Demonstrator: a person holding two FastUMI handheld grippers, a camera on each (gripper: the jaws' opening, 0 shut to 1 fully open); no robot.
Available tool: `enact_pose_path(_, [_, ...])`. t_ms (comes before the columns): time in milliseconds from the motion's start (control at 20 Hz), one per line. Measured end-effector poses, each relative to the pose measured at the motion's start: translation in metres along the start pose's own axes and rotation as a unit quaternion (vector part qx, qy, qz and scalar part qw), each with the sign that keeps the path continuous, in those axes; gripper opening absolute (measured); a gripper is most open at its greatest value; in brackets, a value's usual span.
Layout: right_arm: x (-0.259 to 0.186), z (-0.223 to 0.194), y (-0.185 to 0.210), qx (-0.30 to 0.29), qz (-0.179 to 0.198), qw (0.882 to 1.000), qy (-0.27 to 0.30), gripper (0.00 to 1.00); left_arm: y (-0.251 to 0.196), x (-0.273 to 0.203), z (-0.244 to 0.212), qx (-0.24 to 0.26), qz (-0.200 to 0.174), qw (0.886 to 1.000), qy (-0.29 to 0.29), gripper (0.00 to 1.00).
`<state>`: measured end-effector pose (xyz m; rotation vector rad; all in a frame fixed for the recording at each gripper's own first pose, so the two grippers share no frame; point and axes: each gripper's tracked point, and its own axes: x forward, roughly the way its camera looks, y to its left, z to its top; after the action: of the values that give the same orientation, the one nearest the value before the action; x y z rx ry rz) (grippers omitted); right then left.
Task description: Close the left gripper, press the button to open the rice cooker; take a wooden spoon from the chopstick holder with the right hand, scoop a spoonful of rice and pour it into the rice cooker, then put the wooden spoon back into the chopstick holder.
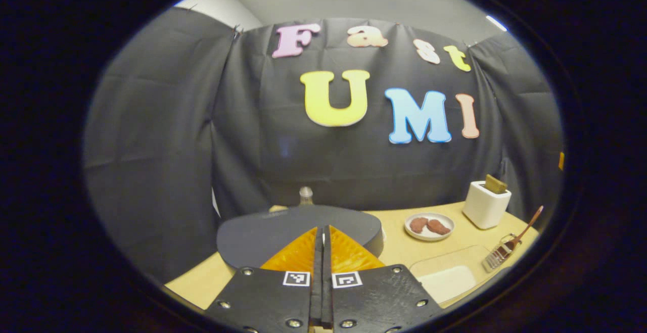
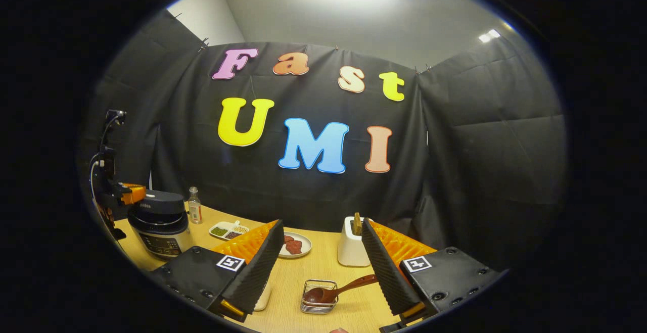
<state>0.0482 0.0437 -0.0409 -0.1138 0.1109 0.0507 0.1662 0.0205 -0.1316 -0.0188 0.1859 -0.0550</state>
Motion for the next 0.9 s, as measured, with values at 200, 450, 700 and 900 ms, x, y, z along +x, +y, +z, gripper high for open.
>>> enact_pose_path(200, [0.007, -0.012, -0.007, 0.010, 0.003, 1.000, 0.011, 0.97, 0.008, -0.020, 0.059, 0.026, 0.020, 0.998, -0.057, 0.00])
enact_pose_path(450, [0.023, -0.029, -0.021, 0.023, 0.003, 0.999, 0.027, 0.97, 0.017, -0.059, 0.098, -0.014, 0.028, 0.997, -0.074, 0.40])
enact_pose_path(700, [0.044, -0.060, -0.035, 0.034, -0.003, 0.998, 0.059, 0.97, 0.024, -0.102, 0.110, -0.034, 0.042, 0.995, -0.087, 0.85])
enact_pose_path(900, [0.060, -0.081, -0.050, 0.042, -0.017, 0.996, 0.076, 0.98, 0.032, -0.126, 0.108, -0.022, 0.059, 0.995, -0.083, 0.85])
